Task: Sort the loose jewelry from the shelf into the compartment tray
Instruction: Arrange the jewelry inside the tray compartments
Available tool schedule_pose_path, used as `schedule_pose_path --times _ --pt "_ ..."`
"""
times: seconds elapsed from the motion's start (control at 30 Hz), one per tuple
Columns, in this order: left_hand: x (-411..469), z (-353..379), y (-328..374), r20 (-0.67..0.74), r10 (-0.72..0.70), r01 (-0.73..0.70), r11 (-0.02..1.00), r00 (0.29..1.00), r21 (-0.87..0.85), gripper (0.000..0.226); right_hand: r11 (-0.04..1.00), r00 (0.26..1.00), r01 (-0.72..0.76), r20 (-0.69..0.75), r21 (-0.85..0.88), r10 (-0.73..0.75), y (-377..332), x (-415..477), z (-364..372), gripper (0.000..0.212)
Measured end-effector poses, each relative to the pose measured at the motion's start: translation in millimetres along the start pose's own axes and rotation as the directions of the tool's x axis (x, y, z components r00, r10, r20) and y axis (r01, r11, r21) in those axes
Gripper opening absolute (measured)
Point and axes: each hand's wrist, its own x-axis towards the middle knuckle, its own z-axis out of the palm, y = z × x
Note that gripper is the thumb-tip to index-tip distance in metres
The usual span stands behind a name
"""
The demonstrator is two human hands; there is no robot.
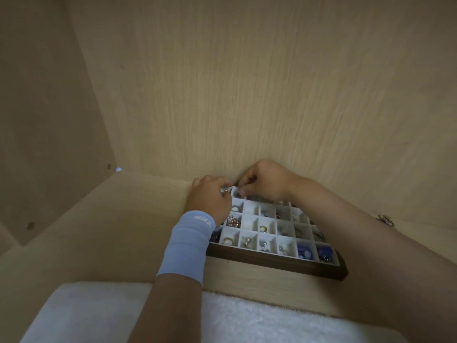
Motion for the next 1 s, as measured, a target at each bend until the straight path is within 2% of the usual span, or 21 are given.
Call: schedule_pose_path --times 0.1,0.27,0.4,0.5,0.6,0.83,0.9,1.0 --pt "0 -1 8 -0.014 0.052 -0.052 0.998 0.999 -0.016 0.030 0.996 0.995 0.012 -0.103 0.091 -0.003 15 -20 -15 0.007" --pt "-8 6 41 -0.017 0.170 -0.171 0.982 0.985 -0.078 0.026 0.995 0.966 -0.096 -0.239 0.037 0.102 67 -86 -47 0.012" --pt "-20 28 80 0.098 0.282 -0.269 0.955 0.954 -0.127 0.025 0.951 0.908 -0.308 -0.287 0.036 0.305 126 -145 -74 0.018" --pt "-29 51 112 0.194 0.322 -0.297 0.943 0.927 -0.148 0.025 0.920 0.871 -0.390 -0.336 -0.027 0.359 160 -170 -80 0.016" --pt "-32 76 146 0.276 0.348 -0.327 0.937 0.896 -0.120 0.024 0.888 0.860 -0.451 -0.314 -0.093 0.403 183 -181 -74 0.020" --pt "-33 130 194 0.427 0.351 -0.405 0.914 0.834 0.040 0.036 0.902 0.908 -0.392 -0.231 -0.179 0.349 202 -173 -58 0.037" --pt "-32 140 201 0.457 0.358 -0.432 0.899 0.815 0.067 0.039 0.911 0.921 -0.366 -0.214 -0.187 0.326 205 -171 -57 0.033" --pt "-30 147 203 0.493 0.342 -0.443 0.891 0.800 0.102 0.042 0.927 0.917 -0.365 -0.209 -0.091 0.340 202 -172 -57 0.018"
